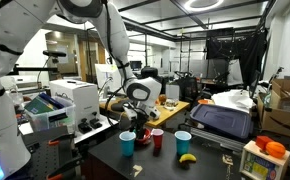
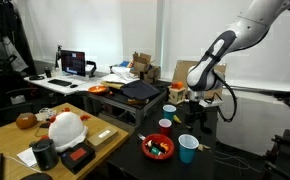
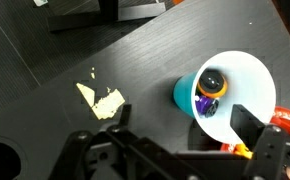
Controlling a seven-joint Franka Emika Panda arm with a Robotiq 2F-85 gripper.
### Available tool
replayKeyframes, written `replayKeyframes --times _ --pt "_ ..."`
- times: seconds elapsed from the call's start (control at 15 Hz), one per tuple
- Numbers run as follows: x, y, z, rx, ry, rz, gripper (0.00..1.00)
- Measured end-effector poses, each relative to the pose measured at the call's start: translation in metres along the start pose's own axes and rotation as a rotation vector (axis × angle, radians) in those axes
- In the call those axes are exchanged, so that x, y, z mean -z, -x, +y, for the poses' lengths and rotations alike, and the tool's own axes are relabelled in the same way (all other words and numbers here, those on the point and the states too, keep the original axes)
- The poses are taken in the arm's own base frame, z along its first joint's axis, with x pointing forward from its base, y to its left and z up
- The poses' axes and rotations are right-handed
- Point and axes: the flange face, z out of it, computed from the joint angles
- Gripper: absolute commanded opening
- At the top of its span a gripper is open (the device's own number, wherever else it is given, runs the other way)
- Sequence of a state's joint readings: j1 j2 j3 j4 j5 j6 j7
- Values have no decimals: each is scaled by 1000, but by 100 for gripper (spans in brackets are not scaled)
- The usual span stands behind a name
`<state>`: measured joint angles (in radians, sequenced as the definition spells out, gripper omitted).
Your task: Pour the contents of the blue cup on the left into the red plate
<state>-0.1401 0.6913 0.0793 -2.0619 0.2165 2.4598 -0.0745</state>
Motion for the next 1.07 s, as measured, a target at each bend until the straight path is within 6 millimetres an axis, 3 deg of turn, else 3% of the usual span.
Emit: replayKeyframes --times 0.27,0.47,1.0,1.07 --pt "-38 1 -7 13 -2 -64 100" --pt "-53 2 -11 21 1 -83 100" --pt "-37 -17 -1 6 15 3 100" --pt "-36 -18 1 2 17 11 75"
